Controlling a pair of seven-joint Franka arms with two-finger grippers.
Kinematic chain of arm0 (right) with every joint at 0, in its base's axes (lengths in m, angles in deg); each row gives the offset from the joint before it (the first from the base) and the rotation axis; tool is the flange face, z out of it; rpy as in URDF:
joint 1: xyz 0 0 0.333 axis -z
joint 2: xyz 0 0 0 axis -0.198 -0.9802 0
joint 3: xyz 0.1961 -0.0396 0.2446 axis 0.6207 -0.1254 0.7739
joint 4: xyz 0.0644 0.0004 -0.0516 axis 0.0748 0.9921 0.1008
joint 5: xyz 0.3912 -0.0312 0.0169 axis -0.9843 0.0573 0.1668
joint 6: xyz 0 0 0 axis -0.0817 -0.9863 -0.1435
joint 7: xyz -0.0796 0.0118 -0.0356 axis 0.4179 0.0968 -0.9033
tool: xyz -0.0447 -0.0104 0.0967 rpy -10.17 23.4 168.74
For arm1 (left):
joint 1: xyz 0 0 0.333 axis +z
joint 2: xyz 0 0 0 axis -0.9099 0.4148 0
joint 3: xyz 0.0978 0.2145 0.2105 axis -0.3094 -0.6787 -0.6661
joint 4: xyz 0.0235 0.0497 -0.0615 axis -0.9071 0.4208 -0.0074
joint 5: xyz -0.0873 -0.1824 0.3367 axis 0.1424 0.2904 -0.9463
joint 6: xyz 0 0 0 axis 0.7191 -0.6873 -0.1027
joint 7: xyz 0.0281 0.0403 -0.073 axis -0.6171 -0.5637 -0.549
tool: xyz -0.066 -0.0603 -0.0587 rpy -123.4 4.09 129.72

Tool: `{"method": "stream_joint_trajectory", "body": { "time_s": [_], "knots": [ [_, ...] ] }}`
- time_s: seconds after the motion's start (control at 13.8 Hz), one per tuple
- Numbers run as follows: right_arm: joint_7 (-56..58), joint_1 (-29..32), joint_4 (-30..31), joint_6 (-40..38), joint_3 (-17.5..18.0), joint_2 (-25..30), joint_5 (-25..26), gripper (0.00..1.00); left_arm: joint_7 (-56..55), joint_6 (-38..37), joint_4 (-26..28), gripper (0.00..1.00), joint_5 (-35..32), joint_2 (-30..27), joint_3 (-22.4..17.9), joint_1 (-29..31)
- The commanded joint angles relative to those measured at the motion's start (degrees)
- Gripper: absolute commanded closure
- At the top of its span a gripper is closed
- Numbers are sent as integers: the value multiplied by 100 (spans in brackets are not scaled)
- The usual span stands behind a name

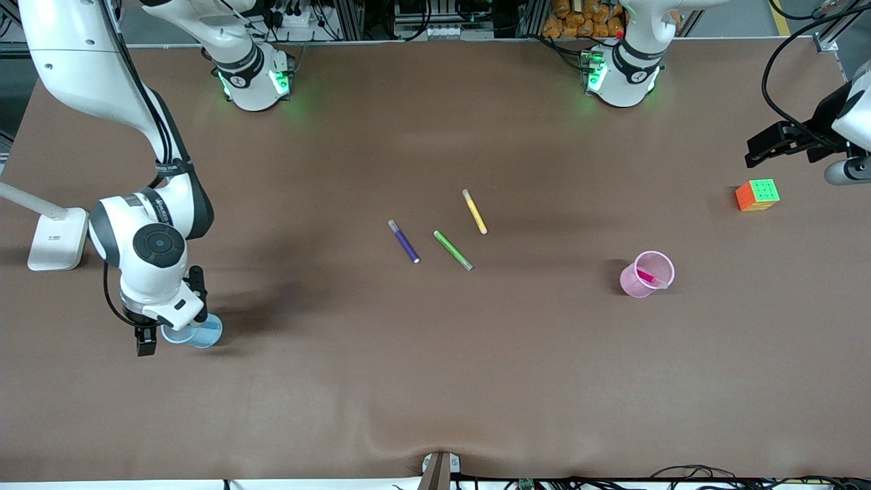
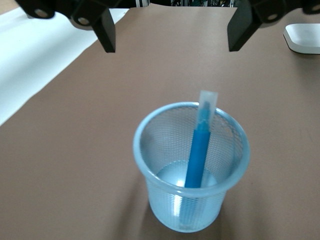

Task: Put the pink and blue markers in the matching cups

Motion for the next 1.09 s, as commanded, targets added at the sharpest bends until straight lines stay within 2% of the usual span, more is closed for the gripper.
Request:
{"method": "stream_joint_trajectory", "body": {
  "time_s": [0.0,0.15,0.36,0.58,0.8,1.02],
  "knots": [
    [-101,9,40,-163,79,333,-53,0,-33,39,283,0,83,-270,86,-27],
    [-119,1,40,-443,79,500,-779,0,-33,48,267,0,83,-288,96,-18],
    [-154,-61,-56,-1278,79,685,-1923,0,-24,22,100,0,83,-192,96,-27],
    [-881,-105,-118,-2068,79,965,-2837,0,2,4,-83,0,-4,-78,104,-97],
    [-1541,-262,-66,-2623,27,1500,-3646,0,98,-128,-235,0,21,20,96,-19],
    [-2210,-211,-206,-2993,-26,1887,-3912,0,107,-128,-252,0,13,90,87,-18]
  ]
}}
